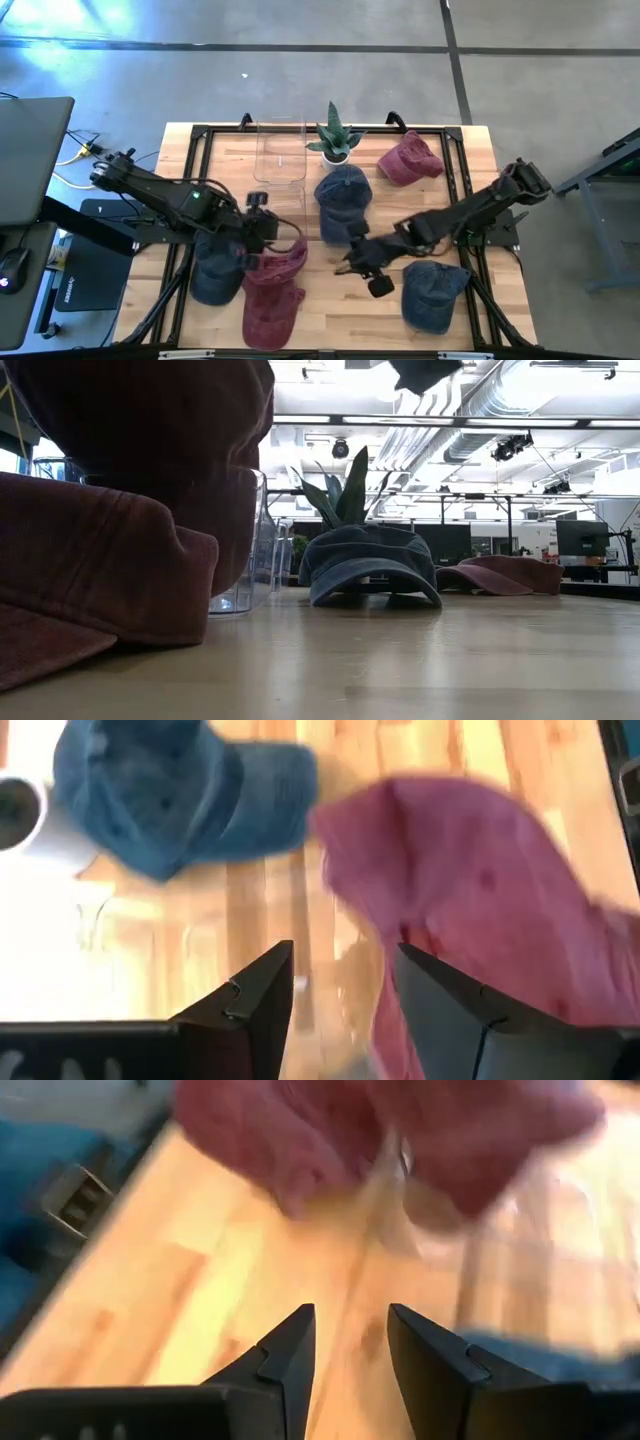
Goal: Pick & Place hat
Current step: Put the bottom right red cap into the bottom transparent bin, then put the top blue cap into the top transparent bin
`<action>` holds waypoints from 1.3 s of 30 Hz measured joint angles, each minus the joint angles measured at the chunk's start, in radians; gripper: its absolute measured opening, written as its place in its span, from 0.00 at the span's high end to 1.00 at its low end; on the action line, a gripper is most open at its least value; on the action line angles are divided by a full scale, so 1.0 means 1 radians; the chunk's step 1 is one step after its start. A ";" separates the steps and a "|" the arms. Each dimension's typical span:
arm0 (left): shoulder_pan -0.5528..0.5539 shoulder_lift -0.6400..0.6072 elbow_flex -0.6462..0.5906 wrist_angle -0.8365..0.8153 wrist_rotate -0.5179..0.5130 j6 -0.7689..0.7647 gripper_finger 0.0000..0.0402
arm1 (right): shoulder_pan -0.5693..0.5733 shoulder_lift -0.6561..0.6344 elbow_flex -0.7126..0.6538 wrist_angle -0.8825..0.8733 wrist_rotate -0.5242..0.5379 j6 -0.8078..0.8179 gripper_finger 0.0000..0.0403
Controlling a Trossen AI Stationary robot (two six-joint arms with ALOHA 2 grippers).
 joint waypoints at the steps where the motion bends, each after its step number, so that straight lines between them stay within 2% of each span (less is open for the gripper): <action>1: 0.004 0.015 -0.012 0.044 0.000 0.003 0.60 | 0.018 -0.013 -0.034 0.013 0.054 0.029 0.70; 3: 0.009 0.059 -0.031 0.119 0.024 0.006 0.64 | 0.049 -0.040 -0.093 0.042 0.143 0.074 0.71; 5: 0.016 0.099 -0.039 0.169 0.036 0.013 0.68 | 0.074 -0.068 -0.142 0.061 0.185 0.104 0.71; 12: 0.016 0.223 -0.038 0.299 0.089 0.082 0.85 | 0.144 -0.192 -0.281 0.220 0.186 0.097 0.71; 18: 0.015 0.223 -0.037 0.373 0.204 0.179 0.98 | 0.174 -0.275 -0.384 0.343 0.188 0.068 0.71; 28: 0.007 0.138 -0.038 0.253 0.179 0.145 0.99 | 0.182 -0.315 -0.439 0.434 0.176 0.068 0.71; 30: 0.000 0.115 -0.039 0.196 0.152 0.129 0.99 | 0.182 -0.315 -0.439 0.435 0.177 0.067 0.71; 34: -0.014 0.067 0.008 0.043 0.035 0.039 0.99 | 0.168 -0.314 -0.439 0.427 0.188 0.067 0.71; 37: -0.026 0.062 0.078 -0.097 -0.101 -0.110 0.99 | 0.149 -0.314 -0.447 0.435 0.213 0.068 0.71; 39: -0.041 0.052 0.121 -0.163 -0.236 -0.196 0.99 | 0.133 -0.314 -0.475 0.451 0.240 0.076 0.71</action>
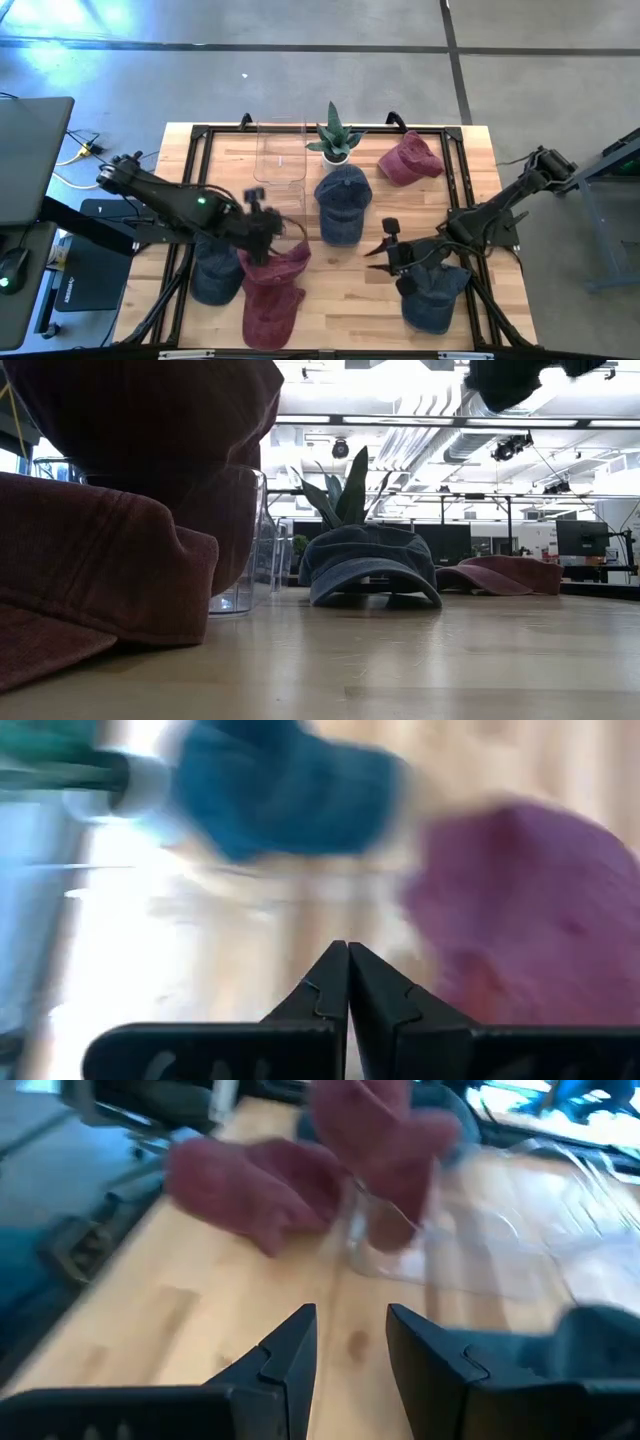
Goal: Pick & Place hat
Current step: Put the top blue cap into the top transparent bin
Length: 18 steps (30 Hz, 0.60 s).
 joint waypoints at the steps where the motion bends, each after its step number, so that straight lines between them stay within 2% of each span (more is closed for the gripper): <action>1: -0.010 -0.003 0.013 -0.019 -0.067 -0.032 0.99 | -0.009 0.000 -0.017 0.007 0.015 0.008 0.71; 7: -0.074 0.003 -0.030 -0.008 -0.346 -0.128 0.99 | -0.101 0.000 -0.129 0.068 0.154 0.100 0.64; 13: -0.068 0.016 -0.196 0.156 -0.578 -0.112 0.99 | -0.254 0.000 -0.154 -0.001 0.156 0.112 0.44; 15: -0.029 0.014 -0.245 0.217 -0.583 -0.081 0.99 | -0.331 0.000 -0.155 -0.049 0.156 0.107 0.38; 18: 0.061 0.014 -0.286 0.268 -0.502 -0.065 0.99 | -0.461 0.001 -0.157 -0.085 0.112 0.062 0.32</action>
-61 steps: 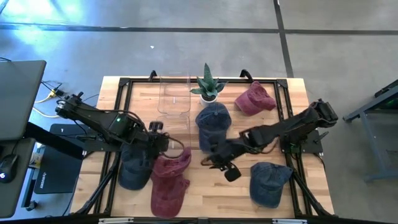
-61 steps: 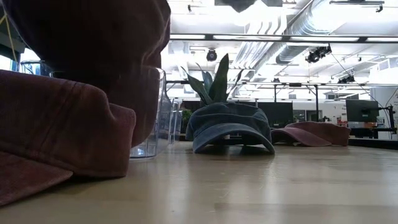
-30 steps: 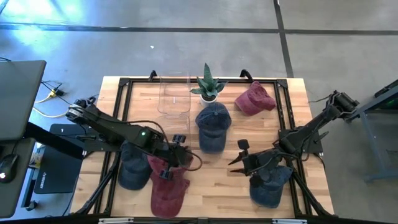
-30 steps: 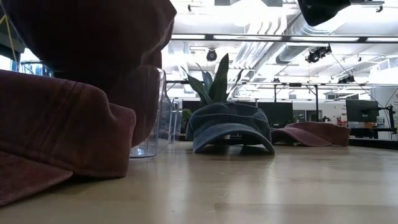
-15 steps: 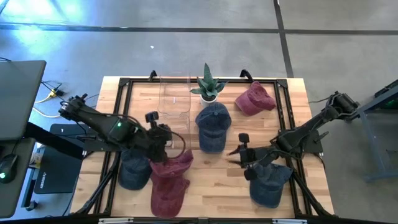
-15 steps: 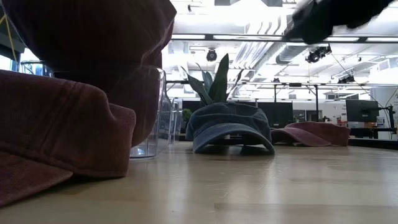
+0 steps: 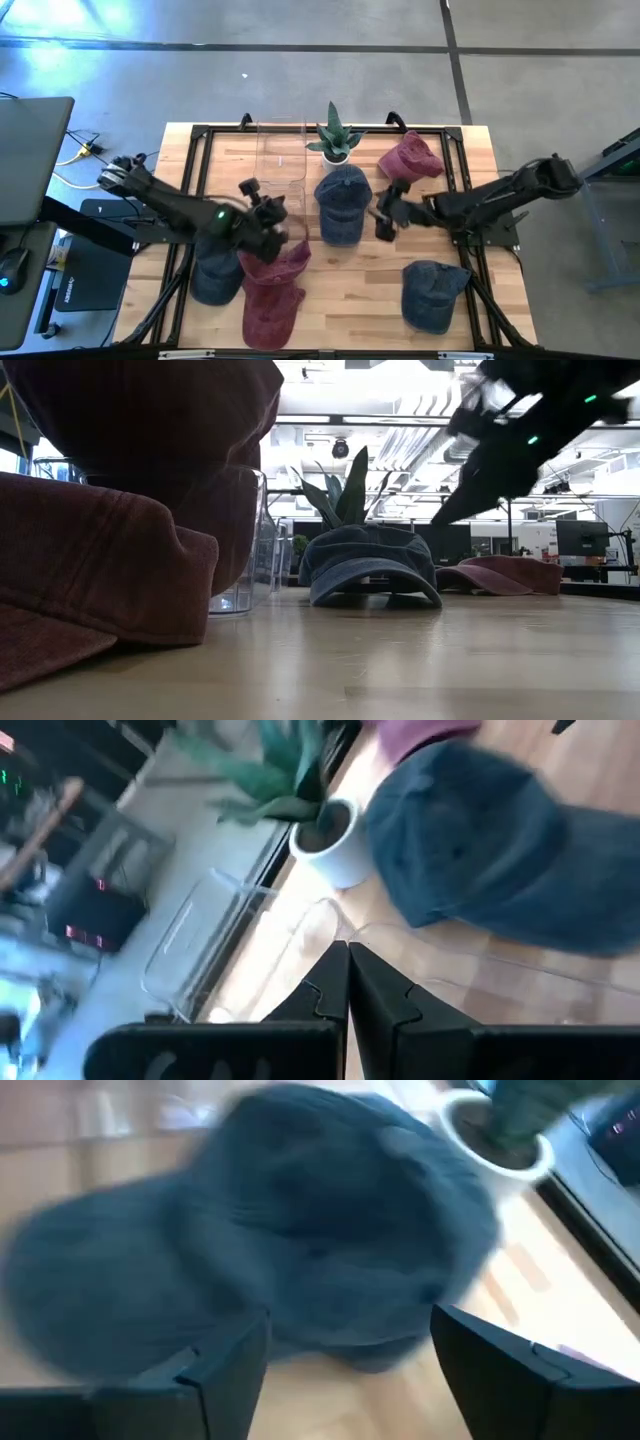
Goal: Pick & Place hat
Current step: Put the top blue cap into the top transparent bin
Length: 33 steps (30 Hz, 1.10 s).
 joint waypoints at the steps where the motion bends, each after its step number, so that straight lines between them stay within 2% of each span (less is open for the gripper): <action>1: 0.028 -0.008 -0.008 0.013 0.020 0.010 0.99 | -0.043 0.000 0.000 0.007 -0.042 -0.031 0.31; 4: 0.105 -0.022 -0.029 0.055 0.072 0.039 0.99 | -0.171 0.000 0.000 0.089 -0.208 -0.120 0.31; 7: 0.162 -0.020 -0.052 0.143 0.087 0.103 0.99 | -0.273 0.005 0.001 0.151 -0.319 -0.178 0.31; 12: 0.214 -0.020 -0.094 0.354 0.225 0.275 0.99 | -0.355 0.057 0.002 0.178 -0.499 -0.232 0.32; 16: 0.225 -0.020 -0.103 0.465 0.302 0.364 0.99 | -0.353 0.148 0.001 0.250 -0.493 -0.278 0.32; 19: 0.225 -0.020 -0.103 0.503 0.309 0.369 0.99 | -0.346 0.199 0.002 0.304 -0.496 -0.286 0.39; 22: 0.225 -0.016 -0.103 0.534 0.332 0.387 0.99 | -0.342 0.222 0.002 0.303 -0.493 -0.288 0.53; 27: 0.225 -0.009 -0.104 0.591 0.387 0.421 0.99 | -0.341 0.207 0.002 0.290 -0.460 -0.289 0.87; 29: 0.225 0.002 -0.104 0.615 0.410 0.443 0.99 | -0.331 0.179 0.002 0.281 -0.436 -0.310 0.96; 33: 0.223 0.000 -0.103 0.657 0.476 0.503 0.99 | -0.291 0.100 0.003 0.240 -0.421 -0.311 0.93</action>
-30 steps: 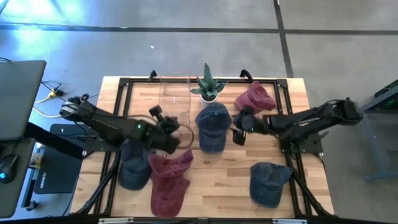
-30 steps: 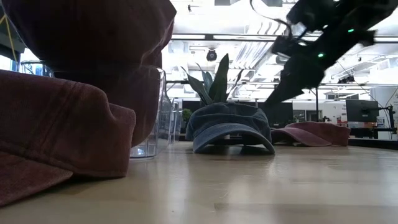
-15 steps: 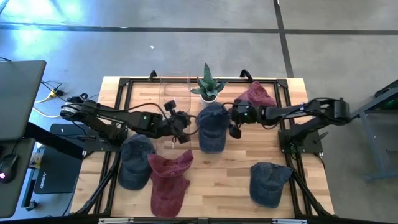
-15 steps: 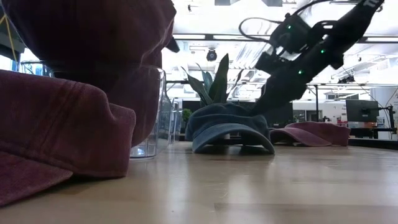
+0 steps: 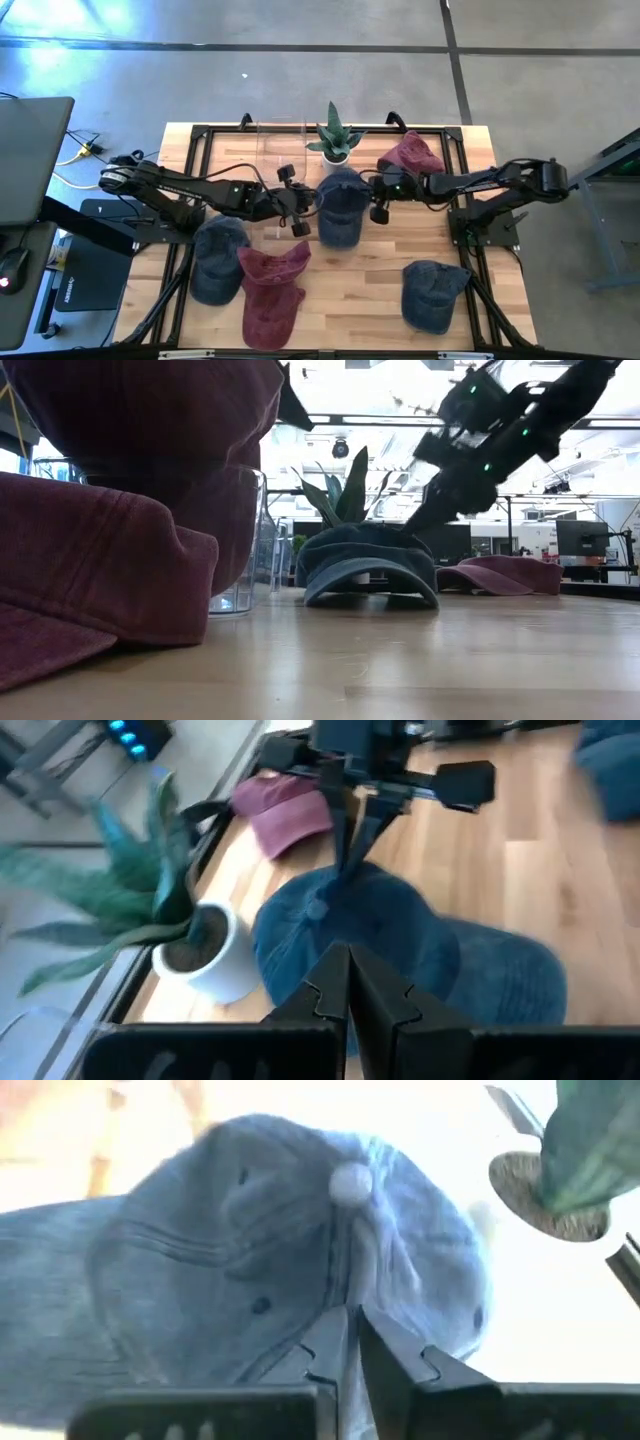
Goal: Pick & Place hat
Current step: Put the top blue cap into the top transparent bin
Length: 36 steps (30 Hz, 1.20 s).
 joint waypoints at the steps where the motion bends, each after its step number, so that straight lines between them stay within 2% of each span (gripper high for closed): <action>1: 0.000 0.000 0.000 0.002 0.013 0.008 0.99 | 0.011 -0.024 0.000 -0.016 -0.001 0.000 0.93; 5: -0.001 0.000 0.000 0.018 0.026 0.020 0.99 | 0.045 -0.084 0.001 -0.064 -0.007 -0.003 0.99; 9: -0.001 0.000 0.000 0.012 0.026 0.018 0.99 | 0.049 -0.095 0.001 -0.064 -0.012 0.027 0.93; 14: 0.000 0.000 0.000 0.012 0.042 0.012 0.99 | 0.041 -0.053 0.001 -0.041 0.094 -0.006 0.74; 19: 0.000 0.000 0.000 0.012 0.053 0.012 0.99 | 0.025 0.036 0.001 0.032 0.057 -0.039 0.48; 21: 0.000 0.000 0.000 0.012 0.053 0.012 0.99 | 0.026 0.084 0.001 0.047 0.081 -0.081 0.42; 23: 0.000 0.000 0.000 0.012 0.061 0.012 0.99 | 0.025 0.126 0.001 0.088 0.124 -0.115 0.40; 26: 0.000 0.000 0.000 0.013 0.090 0.012 0.99 | 0.025 0.153 0.001 0.126 0.100 -0.136 0.48; 28: 0.002 0.000 0.000 0.018 0.105 0.012 0.99 | 0.025 0.148 0.003 0.127 0.068 -0.136 0.60; 32: 0.002 0.000 0.000 0.037 0.108 0.016 0.99 | 0.025 0.102 0.040 0.038 0.064 -0.117 0.92; 33: 0.002 0.000 0.000 0.044 0.114 0.017 0.99 | 0.027 0.085 0.053 0.000 0.064 -0.111 0.96; 36: 0.002 0.000 0.000 0.064 0.148 0.036 0.99 | 0.055 0.033 0.101 -0.111 0.044 -0.069 0.93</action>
